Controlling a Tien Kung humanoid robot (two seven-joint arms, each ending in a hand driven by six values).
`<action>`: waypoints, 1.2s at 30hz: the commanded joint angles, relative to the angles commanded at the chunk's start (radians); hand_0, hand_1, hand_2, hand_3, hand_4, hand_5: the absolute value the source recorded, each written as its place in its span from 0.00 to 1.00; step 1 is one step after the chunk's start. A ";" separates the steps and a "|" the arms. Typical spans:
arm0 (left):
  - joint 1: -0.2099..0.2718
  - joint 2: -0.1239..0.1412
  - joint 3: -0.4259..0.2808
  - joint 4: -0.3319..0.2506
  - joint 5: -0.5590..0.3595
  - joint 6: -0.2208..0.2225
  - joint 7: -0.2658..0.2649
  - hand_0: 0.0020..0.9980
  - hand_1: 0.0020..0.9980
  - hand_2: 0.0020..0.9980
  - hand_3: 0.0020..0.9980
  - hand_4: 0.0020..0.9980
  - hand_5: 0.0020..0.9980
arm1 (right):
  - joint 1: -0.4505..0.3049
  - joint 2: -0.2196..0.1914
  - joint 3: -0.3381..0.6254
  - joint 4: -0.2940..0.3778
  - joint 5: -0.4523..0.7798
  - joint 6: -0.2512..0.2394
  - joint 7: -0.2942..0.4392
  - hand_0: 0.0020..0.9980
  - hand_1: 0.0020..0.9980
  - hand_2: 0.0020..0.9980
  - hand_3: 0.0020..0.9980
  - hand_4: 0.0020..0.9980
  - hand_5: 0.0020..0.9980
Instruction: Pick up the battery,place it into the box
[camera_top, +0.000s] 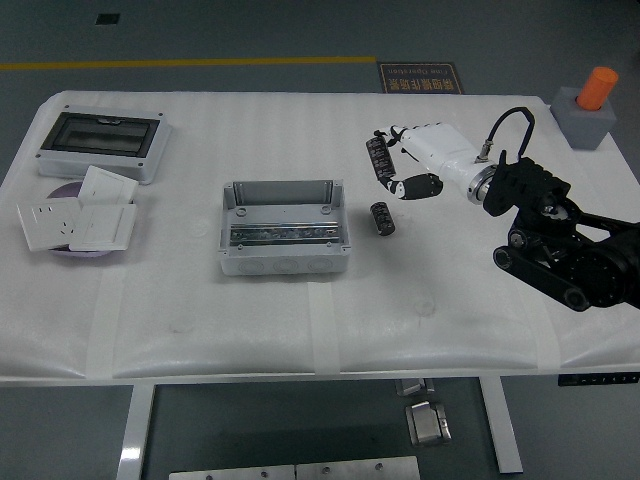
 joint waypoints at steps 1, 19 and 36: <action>0.000 0.000 0.001 0.000 -0.002 0.000 0.000 0.60 0.63 0.40 0.48 0.51 0.43 | -0.013 0.016 0.024 0.024 0.002 -0.004 -0.002 0.72 0.67 0.78 0.80 0.59 0.32; 0.004 0.002 0.006 0.000 -0.013 -0.004 0.004 0.60 0.62 0.39 0.47 0.52 0.46 | -0.085 0.156 0.014 0.055 0.005 0.012 -0.041 0.84 0.79 0.85 0.91 0.83 0.51; 0.005 0.001 0.008 0.000 -0.021 -0.004 0.004 0.60 0.62 0.39 0.47 0.51 0.47 | -0.059 0.097 -0.018 0.020 0.006 0.010 -0.039 0.97 0.88 0.93 1.00 0.99 0.60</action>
